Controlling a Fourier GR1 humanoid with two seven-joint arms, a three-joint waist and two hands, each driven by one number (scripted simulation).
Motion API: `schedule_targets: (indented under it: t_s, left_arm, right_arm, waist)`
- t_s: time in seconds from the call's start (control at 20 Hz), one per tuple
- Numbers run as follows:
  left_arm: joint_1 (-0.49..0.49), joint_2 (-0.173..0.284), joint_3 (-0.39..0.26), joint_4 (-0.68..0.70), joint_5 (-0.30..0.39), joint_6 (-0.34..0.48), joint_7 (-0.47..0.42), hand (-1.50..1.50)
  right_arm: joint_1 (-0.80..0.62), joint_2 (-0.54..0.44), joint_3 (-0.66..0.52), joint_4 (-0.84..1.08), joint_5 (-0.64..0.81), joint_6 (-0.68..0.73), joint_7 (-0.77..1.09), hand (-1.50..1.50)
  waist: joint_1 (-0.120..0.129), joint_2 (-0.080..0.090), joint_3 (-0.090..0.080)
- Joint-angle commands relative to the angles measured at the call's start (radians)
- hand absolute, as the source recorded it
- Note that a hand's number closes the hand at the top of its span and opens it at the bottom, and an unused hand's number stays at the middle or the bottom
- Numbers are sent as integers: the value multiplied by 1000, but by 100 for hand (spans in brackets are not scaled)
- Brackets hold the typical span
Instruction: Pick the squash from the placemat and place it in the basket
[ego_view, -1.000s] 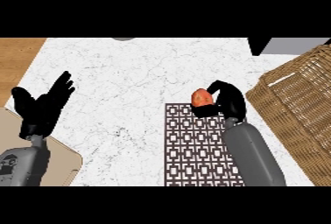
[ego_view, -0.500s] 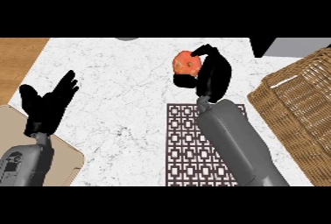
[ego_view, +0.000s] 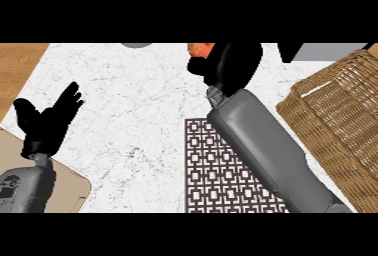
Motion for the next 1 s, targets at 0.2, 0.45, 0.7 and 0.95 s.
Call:
schedule_targets:
  t_s: [0.2, 0.45, 0.7, 0.95]
  left_arm:
    - [26, 20, 20, -45, 14, -14, -1, 0]
    - [-35, -32, -17, -41, -23, 52, 52, 0]
    - [30, -5, 13, -46, 7, 6, 8, 0]
    - [80, 12, 27, -26, 2, -14, -42, 0]
  right_arm:
    - [-125, -41, -185, -2, 120, 129, 157, 150]
    - [-227, -59, -294, 99, 200, 156, 156, 150]
    - [-167, -99, -334, 84, 294, 247, 161, 150]
    - [-22, -166, -423, -26, 265, 250, 68, 150]
  waist:
    - [-15, 3, 2]
    - [-15, 8, 2]
    - [-20, 3, 2]
    - [-30, 2, 2]
